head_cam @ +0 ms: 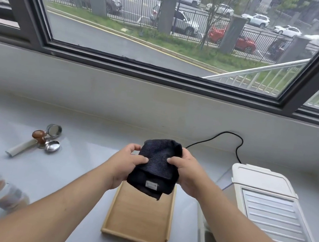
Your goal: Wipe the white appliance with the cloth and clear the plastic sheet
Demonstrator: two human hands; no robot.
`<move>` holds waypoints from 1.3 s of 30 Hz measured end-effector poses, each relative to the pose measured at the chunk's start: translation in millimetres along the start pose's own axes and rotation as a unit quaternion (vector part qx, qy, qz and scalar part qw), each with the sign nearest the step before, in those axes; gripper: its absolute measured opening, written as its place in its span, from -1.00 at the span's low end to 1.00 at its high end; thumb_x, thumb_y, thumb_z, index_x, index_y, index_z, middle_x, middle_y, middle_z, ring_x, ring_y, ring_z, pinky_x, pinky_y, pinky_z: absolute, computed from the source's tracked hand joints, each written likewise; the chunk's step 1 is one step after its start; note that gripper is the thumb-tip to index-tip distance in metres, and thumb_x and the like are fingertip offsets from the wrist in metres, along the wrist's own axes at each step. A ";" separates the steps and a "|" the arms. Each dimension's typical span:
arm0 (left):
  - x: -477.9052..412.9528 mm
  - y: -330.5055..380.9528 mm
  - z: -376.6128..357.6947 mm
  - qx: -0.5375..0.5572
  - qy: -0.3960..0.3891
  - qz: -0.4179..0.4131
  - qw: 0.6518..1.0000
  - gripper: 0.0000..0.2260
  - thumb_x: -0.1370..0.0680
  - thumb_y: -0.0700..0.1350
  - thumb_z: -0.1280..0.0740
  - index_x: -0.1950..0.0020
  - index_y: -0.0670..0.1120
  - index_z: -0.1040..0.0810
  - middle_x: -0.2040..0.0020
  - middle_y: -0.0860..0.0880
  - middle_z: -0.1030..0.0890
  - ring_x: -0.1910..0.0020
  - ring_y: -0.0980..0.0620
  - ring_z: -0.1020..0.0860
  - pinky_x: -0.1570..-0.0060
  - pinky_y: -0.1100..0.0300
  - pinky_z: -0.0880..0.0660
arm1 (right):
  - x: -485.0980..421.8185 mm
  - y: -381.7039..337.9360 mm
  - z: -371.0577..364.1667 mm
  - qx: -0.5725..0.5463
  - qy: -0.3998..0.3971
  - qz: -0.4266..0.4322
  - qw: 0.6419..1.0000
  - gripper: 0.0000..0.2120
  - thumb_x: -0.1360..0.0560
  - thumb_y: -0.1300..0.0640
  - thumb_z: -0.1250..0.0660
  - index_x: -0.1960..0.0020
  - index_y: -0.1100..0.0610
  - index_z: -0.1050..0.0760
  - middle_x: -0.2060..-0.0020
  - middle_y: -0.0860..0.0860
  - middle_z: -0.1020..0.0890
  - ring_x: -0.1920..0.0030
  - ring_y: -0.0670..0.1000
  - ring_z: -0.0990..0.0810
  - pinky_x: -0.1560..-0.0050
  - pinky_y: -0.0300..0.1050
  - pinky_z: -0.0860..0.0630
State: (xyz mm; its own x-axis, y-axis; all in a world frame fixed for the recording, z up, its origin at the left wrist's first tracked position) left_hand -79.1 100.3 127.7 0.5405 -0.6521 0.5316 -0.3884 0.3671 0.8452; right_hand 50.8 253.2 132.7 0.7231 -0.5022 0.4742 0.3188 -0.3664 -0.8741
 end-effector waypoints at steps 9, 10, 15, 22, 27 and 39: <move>-21.8 -61.9 4.7 -0.112 0.053 -0.005 0.992 -0.73 -0.52 -0.20 -0.39 -0.11 0.14 -0.52 -0.02 -0.07 -0.69 0.12 -0.03 -0.68 0.14 0.07 -0.55 | -22.0 68.1 7.1 0.154 0.070 -0.035 0.985 -0.41 -0.48 0.34 -0.32 -0.30 -0.26 -0.39 -0.04 0.08 -0.70 -0.04 0.20 -0.73 -0.01 0.26 -0.70; -24.8 -70.4 5.4 -0.121 0.056 0.000 0.991 -0.73 -0.51 -0.20 -0.38 -0.10 0.15 -0.52 -0.01 -0.04 -0.69 0.10 -0.02 -0.68 0.15 0.09 -0.54 | -24.3 75.9 7.3 0.163 0.075 -0.037 0.983 -0.37 -0.48 0.33 -0.31 -0.38 -0.24 -0.36 -0.03 0.07 -0.70 -0.02 0.19 -0.73 0.00 0.21 -0.69; -38.3 -104.4 9.8 -0.177 0.076 0.014 0.981 -0.70 -0.51 -0.22 -0.36 -0.10 0.16 -0.49 0.00 -0.01 -0.66 0.10 0.00 -0.66 0.22 0.14 -0.51 | -32.6 109.9 6.2 0.213 0.079 -0.042 0.973 -0.30 -0.47 0.32 -0.27 -0.47 -0.23 -0.27 -0.04 0.03 -0.69 0.00 0.17 -0.71 0.01 0.18 -0.66; -50.2 -135.3 14.8 -0.232 0.078 0.035 0.969 -0.70 -0.49 -0.17 -0.36 -0.07 0.24 -0.49 0.04 0.04 -0.65 0.13 0.08 -0.67 0.25 0.18 -0.52 | -41.8 139.5 4.4 0.243 0.076 -0.048 0.966 -0.27 -0.50 0.29 -0.30 -0.54 -0.22 -0.23 -0.17 -0.09 -0.61 0.05 0.00 -0.69 0.05 0.02 -0.69; -59.4 -147.8 17.8 -0.265 0.084 0.045 0.960 -0.75 -0.49 -0.15 -0.39 -0.05 0.18 -0.49 0.06 0.02 -0.65 0.13 0.04 -0.67 0.22 0.09 -0.59 | -49.4 152.7 5.0 0.271 0.075 -0.064 0.957 -0.25 -0.50 0.27 -0.31 -0.58 -0.20 -0.19 -0.18 -0.03 -0.62 0.03 0.01 -0.68 0.08 -0.04 -0.67; -65.6 -145.9 27.1 -0.304 0.091 0.061 0.946 -0.82 -0.45 0.01 -0.41 -0.01 0.16 -0.49 0.04 0.10 -0.66 0.08 0.03 -0.67 -0.03 -0.05 -0.67 | -44.2 154.9 9.9 0.372 0.093 -0.025 0.923 -0.32 -0.49 0.14 -0.32 -0.56 -0.15 -0.22 -0.17 -0.09 -0.55 -0.05 0.01 -0.63 0.09 -0.11 -0.57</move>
State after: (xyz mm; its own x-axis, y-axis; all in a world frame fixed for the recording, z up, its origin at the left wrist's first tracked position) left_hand -78.2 71.5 -32.0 0.6611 -0.4749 0.5809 0.0154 0.7826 0.6223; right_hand 74.4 226.4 -24.7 0.6015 -0.6497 0.4648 0.7309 0.2129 -0.6484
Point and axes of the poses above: each hand's wrist, its own x-axis away from the middle knuckle, its own z-axis out of the back of the hand, y = z × x, the point moved 4 cm from there along -x, towards the middle knuckle
